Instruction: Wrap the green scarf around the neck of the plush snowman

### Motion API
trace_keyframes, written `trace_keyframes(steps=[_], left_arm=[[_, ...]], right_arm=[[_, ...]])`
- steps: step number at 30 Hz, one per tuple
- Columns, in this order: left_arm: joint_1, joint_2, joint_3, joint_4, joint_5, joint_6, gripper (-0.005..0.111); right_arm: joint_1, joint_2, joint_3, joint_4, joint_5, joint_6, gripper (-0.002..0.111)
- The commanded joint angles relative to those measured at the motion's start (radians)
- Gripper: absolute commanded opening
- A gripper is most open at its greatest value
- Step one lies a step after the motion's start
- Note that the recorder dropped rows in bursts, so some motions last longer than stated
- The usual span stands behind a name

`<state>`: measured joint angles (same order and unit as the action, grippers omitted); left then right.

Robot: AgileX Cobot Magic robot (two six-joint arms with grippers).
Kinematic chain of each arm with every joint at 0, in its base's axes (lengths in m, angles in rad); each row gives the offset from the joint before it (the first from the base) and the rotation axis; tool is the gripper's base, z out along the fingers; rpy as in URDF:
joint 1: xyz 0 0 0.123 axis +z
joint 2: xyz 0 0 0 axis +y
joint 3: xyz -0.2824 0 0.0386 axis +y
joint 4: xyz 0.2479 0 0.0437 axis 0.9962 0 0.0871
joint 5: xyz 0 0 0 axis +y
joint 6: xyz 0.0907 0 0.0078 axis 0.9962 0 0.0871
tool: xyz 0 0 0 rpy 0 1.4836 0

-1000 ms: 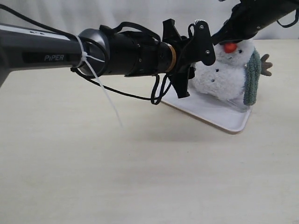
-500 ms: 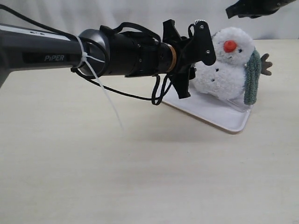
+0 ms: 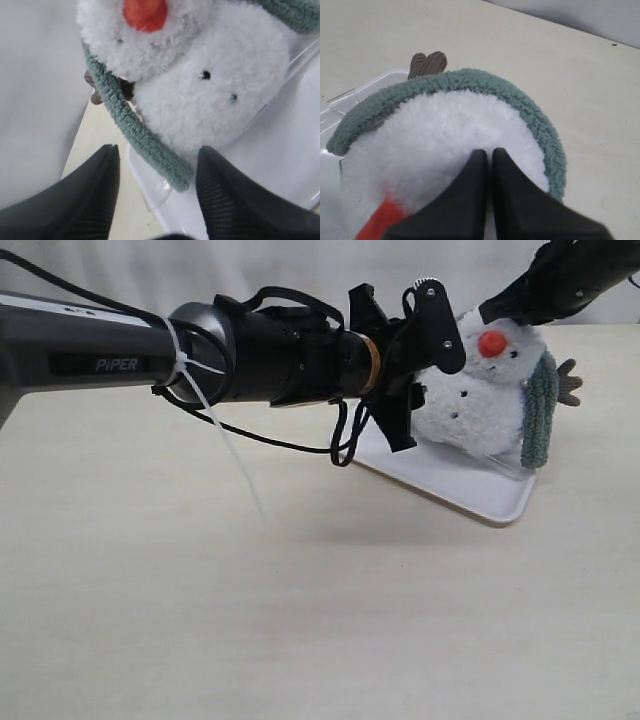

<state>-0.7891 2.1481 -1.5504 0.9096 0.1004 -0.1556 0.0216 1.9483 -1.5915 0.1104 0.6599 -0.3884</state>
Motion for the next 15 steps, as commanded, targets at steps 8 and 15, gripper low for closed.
trace_keyframes(steps=[8, 15], left_arm=[[0.003, -0.009, 0.081, -0.005, 0.054, 0.032, 0.047], [0.056, -0.004, 0.083, -0.044, -0.160, 0.017, 0.047]], right_arm=[[0.122, -0.012, 0.002, 0.005, 0.195, -0.043, 0.004], [0.120, -0.012, 0.002, -0.041, 0.232, -0.012, 0.004]])
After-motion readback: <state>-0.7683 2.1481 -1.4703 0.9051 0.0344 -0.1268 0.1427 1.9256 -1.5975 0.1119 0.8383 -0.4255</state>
